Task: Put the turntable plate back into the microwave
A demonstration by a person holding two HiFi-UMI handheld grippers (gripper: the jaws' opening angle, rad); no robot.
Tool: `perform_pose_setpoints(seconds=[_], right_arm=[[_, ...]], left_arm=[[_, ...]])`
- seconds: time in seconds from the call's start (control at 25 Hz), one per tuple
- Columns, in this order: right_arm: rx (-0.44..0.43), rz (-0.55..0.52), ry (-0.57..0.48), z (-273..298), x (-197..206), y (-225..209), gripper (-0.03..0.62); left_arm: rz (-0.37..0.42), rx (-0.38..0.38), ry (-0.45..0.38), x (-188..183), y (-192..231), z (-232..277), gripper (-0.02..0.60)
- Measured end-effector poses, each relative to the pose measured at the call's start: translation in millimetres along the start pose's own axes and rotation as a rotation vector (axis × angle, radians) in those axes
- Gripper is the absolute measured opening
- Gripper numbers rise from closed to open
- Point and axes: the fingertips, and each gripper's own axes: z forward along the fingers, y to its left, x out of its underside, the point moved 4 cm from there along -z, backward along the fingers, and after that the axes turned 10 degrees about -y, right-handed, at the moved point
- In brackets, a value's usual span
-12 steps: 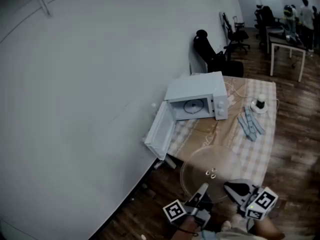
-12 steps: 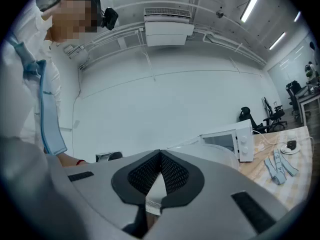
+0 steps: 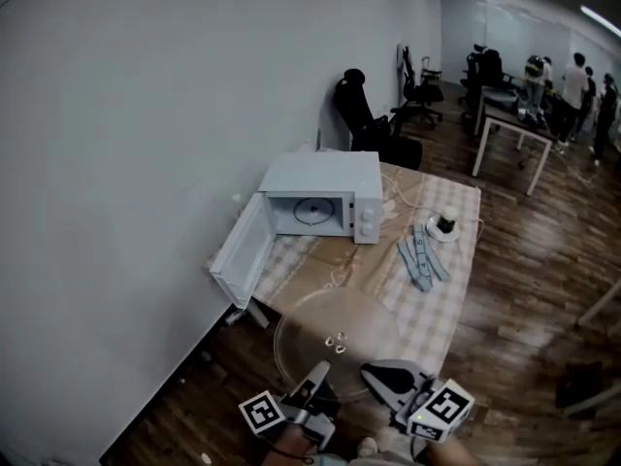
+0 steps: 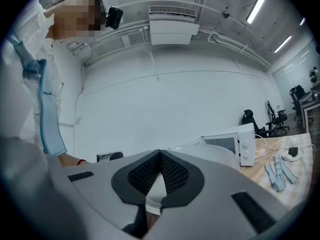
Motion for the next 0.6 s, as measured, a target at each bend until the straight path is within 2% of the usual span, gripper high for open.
perform_pose_setpoints(seconds=[0.24,0.4,0.6], right_arm=[[-0.010,0.001,-0.003,-1.0,0.2,-2.7,0.032],[-0.046,0.006,0.003,-2.4,0.3,-1.6,0.035],[-0.072,-0.037,0.041,1.8,5.4,-8.6,0.035]], left_arm=[[-0.007,-0.001,-0.005,1.7,2.1,3.1,0.018],[-0.004,-0.013,-0.006,2.9,5.9,3.9,0.018],[-0.009,-0.024,-0.014,1.8,13.2,10.8,0.018]])
